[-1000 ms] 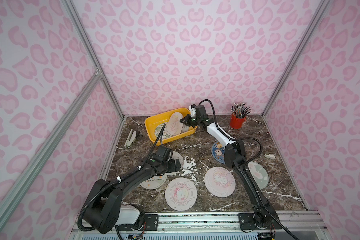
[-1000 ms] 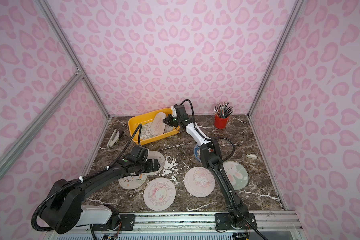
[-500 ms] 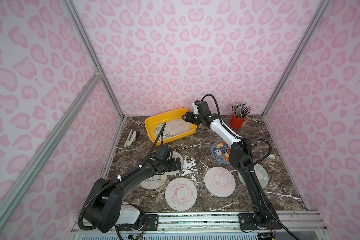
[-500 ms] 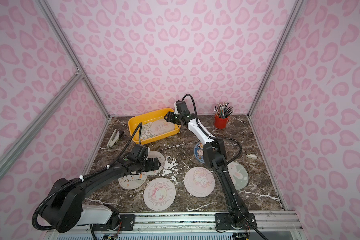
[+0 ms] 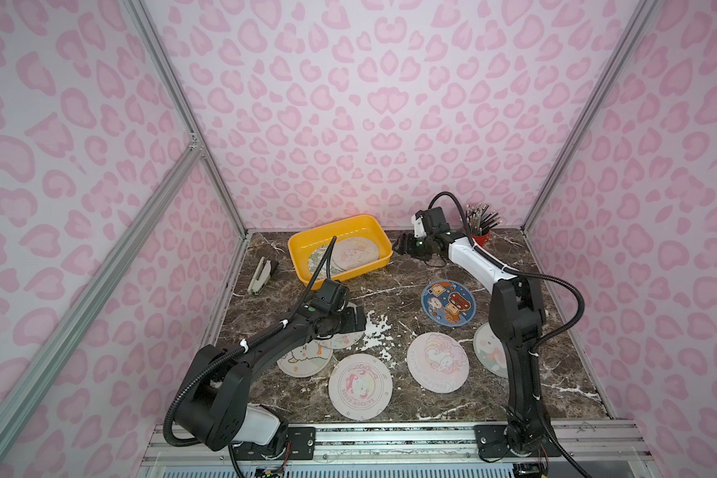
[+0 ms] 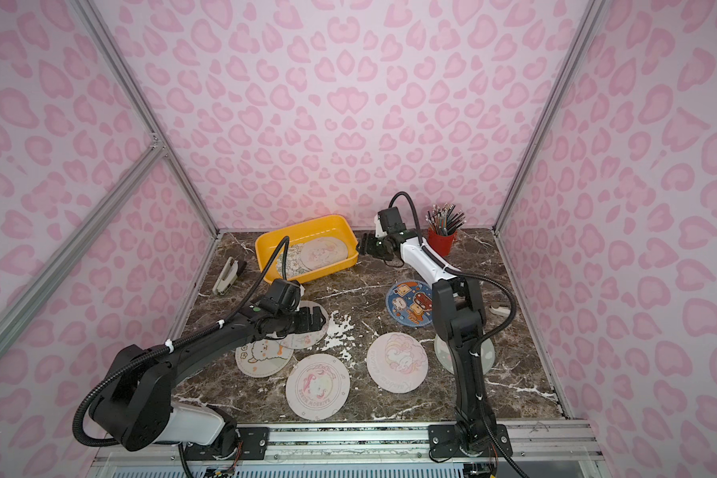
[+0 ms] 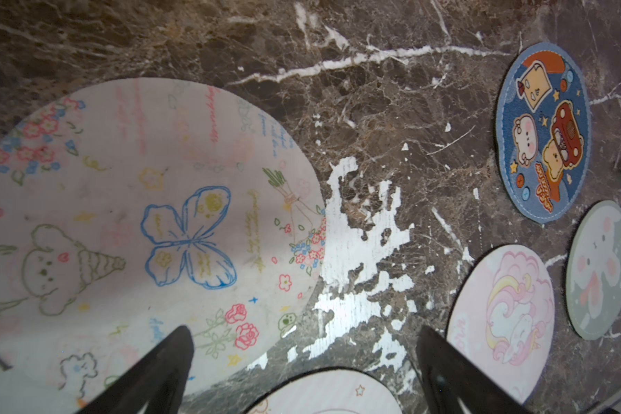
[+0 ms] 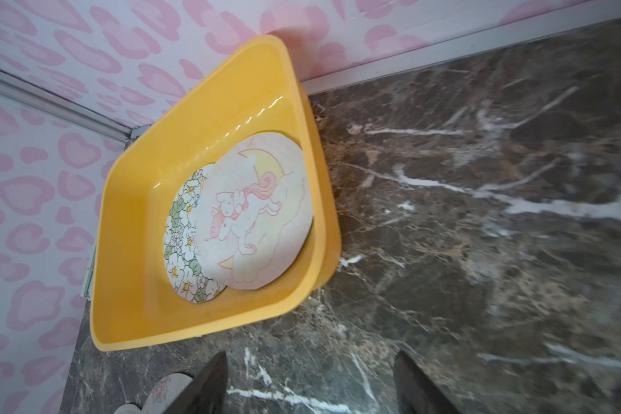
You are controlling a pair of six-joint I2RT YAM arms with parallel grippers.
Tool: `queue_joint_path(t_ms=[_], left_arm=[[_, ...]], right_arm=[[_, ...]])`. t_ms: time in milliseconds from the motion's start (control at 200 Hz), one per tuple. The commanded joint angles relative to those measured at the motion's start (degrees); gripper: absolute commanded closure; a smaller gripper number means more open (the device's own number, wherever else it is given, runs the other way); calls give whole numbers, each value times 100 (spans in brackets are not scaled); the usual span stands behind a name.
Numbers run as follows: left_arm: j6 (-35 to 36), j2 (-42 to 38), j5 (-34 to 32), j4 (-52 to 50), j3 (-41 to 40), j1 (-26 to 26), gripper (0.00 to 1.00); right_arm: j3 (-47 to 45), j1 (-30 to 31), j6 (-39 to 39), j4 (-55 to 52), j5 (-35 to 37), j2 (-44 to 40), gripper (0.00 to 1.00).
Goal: Put the coasters into the storage box
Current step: Place the coaster in the storage box, then move the coaster to the center of the board.
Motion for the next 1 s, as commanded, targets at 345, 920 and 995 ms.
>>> queue_joint_path(t_ms=[345,920,995], left_arm=[[24,512,125,96,473,-374,1],[53,798,181,56,719,-464,1],[50,875,204,34,777,-471,1]], right_arm=[[-3391,-1551,-912,17,453,-1757,17],[-4187,-1989,-1185,198,68,-1540,14],[-4333,-1917,-1173,200,-89,-1628,14]])
